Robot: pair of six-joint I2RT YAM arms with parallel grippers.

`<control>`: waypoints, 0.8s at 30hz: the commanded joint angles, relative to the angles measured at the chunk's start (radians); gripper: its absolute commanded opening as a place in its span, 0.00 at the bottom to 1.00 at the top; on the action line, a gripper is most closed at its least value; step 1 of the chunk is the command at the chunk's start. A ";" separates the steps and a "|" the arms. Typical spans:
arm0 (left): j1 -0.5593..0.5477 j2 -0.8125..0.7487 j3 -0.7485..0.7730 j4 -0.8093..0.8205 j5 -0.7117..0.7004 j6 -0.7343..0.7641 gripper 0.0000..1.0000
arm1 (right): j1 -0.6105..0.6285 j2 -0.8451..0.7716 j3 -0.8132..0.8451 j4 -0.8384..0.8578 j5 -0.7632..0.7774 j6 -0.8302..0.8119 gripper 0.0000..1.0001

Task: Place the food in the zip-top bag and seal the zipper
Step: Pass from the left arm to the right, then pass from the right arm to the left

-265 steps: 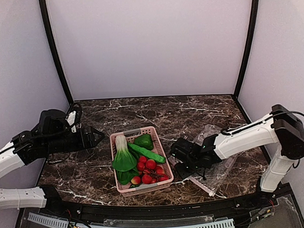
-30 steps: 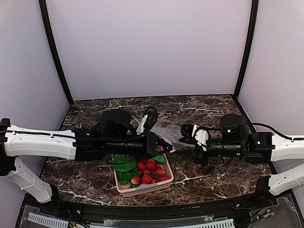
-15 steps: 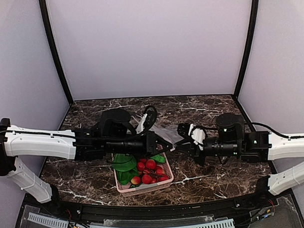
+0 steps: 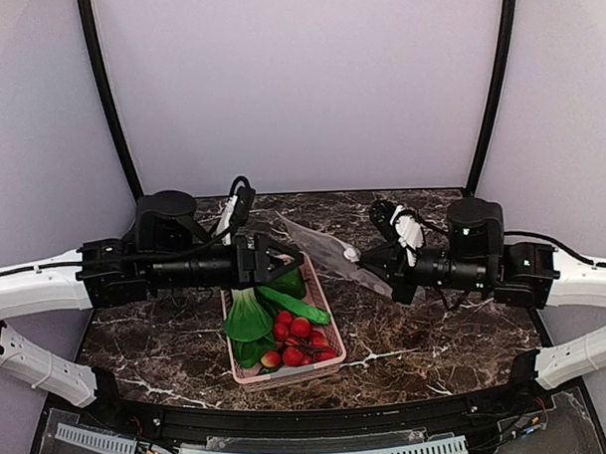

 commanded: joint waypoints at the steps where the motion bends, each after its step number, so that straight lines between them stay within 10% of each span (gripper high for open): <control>1: 0.005 -0.066 0.104 -0.229 -0.060 0.255 0.71 | -0.075 0.040 0.129 -0.151 -0.136 0.138 0.00; 13: -0.001 -0.006 0.333 -0.397 0.027 0.884 0.82 | -0.181 0.138 0.343 -0.374 -0.706 0.263 0.00; 24: -0.021 0.122 0.421 -0.416 0.196 0.998 0.83 | -0.199 0.154 0.326 -0.396 -0.923 0.279 0.00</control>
